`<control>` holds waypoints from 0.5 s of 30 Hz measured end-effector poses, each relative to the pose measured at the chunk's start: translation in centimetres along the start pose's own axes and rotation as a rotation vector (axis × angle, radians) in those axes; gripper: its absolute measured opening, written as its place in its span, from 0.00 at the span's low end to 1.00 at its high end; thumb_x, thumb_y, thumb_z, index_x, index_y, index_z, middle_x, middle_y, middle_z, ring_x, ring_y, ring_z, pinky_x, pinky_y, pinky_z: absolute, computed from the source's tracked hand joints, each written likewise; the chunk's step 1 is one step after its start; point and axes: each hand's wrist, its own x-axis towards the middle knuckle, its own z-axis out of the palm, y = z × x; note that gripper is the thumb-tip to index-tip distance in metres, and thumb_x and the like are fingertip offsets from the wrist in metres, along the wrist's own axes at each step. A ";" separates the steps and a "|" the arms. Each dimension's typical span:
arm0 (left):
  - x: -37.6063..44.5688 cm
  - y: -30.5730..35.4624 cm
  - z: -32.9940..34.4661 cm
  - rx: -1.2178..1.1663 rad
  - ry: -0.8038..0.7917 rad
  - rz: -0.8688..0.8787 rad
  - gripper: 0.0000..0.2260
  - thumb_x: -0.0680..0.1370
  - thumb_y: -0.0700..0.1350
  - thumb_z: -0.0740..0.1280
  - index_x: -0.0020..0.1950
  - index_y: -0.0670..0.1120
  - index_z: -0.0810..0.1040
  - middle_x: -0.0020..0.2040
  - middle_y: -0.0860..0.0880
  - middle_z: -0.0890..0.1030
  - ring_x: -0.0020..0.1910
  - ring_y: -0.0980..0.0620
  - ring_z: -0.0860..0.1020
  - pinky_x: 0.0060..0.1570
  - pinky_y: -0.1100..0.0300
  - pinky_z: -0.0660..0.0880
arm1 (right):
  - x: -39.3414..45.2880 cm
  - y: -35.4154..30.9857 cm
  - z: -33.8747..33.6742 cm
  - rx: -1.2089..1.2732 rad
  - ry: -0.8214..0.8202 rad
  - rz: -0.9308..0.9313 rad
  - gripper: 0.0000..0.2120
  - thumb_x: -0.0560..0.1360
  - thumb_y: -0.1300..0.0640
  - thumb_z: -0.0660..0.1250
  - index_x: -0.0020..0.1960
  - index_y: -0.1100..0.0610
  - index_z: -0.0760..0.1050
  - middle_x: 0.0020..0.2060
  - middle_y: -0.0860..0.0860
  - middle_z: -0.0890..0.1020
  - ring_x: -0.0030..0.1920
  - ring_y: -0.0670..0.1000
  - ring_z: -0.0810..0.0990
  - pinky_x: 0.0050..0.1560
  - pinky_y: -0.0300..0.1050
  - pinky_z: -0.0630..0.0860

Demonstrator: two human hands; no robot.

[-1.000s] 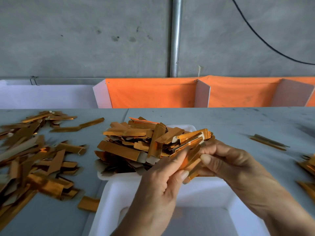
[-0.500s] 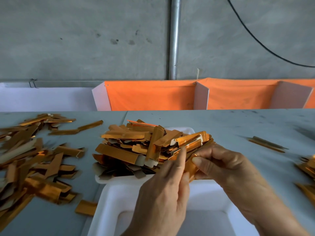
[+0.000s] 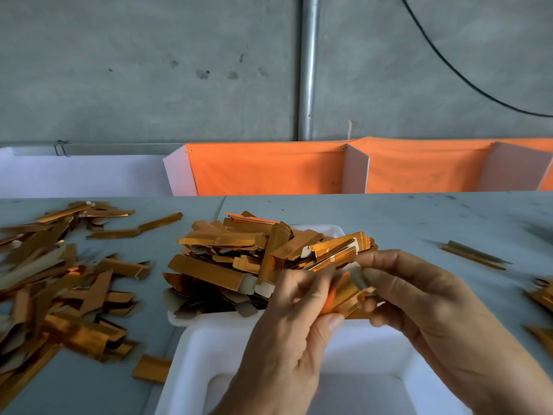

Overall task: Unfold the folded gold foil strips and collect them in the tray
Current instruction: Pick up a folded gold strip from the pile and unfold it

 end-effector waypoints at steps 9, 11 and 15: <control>0.0 -0.1 -0.2 -0.117 0.068 0.066 0.22 0.77 0.42 0.61 0.71 0.52 0.66 0.67 0.65 0.68 0.66 0.66 0.67 0.56 0.78 0.64 | 0.0 -0.1 -0.1 0.169 -0.074 0.074 0.10 0.63 0.55 0.71 0.42 0.58 0.82 0.33 0.54 0.78 0.29 0.48 0.76 0.30 0.37 0.74; 0.1 -0.1 -0.3 -0.160 0.073 0.068 0.21 0.77 0.41 0.61 0.70 0.52 0.68 0.67 0.64 0.69 0.66 0.64 0.69 0.57 0.77 0.65 | 0.0 -0.1 0.2 0.213 -0.061 0.092 0.08 0.65 0.55 0.69 0.39 0.58 0.82 0.31 0.55 0.77 0.28 0.48 0.74 0.28 0.37 0.74; 0.1 -0.1 -0.3 -0.159 0.035 0.112 0.20 0.80 0.45 0.61 0.72 0.48 0.65 0.64 0.63 0.69 0.66 0.63 0.68 0.58 0.77 0.64 | 0.0 -0.2 0.5 0.306 -0.047 0.110 0.08 0.67 0.53 0.67 0.35 0.57 0.81 0.28 0.54 0.74 0.25 0.47 0.71 0.25 0.36 0.72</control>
